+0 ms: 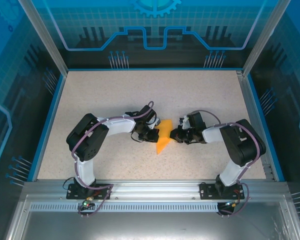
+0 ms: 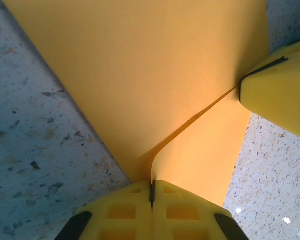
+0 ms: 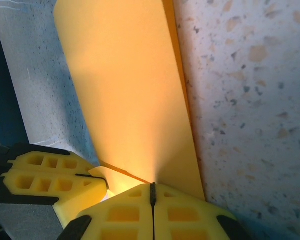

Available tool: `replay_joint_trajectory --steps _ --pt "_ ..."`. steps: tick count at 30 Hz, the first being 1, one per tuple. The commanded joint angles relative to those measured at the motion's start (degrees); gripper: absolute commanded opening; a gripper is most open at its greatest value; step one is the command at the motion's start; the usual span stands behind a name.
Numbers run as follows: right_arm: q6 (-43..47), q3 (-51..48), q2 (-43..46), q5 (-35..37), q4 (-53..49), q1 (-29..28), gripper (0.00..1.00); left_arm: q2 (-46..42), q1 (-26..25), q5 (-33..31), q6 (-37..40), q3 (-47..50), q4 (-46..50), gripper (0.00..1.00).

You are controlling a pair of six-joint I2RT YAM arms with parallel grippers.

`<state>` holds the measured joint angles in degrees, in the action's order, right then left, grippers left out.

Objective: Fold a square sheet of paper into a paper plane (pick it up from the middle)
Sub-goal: Third fold the triangle at the center of the table.

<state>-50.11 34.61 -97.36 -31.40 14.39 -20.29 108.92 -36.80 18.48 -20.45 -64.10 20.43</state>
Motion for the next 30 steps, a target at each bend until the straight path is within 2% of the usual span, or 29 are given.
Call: replay_joint_trajectory --steps 1,12,22,30 --pt "0.29 0.24 3.87 -1.17 -1.0 1.74 0.05 1.47 -0.46 -0.81 1.55 0.47 2.83 0.0" --pt "0.38 0.84 -0.28 -4.09 0.72 3.76 0.05 1.47 -0.41 -0.9 1.56 0.29 2.91 0.0" --pt "3.09 -0.25 -2.96 0.83 -1.65 3.69 0.05 1.64 -0.4 -0.9 1.7 -0.23 3.22 0.0" --pt "2.65 0.35 5.85 -1.65 -3.19 3.53 0.06 1.64 -0.39 -0.83 1.72 -0.46 3.42 0.01"
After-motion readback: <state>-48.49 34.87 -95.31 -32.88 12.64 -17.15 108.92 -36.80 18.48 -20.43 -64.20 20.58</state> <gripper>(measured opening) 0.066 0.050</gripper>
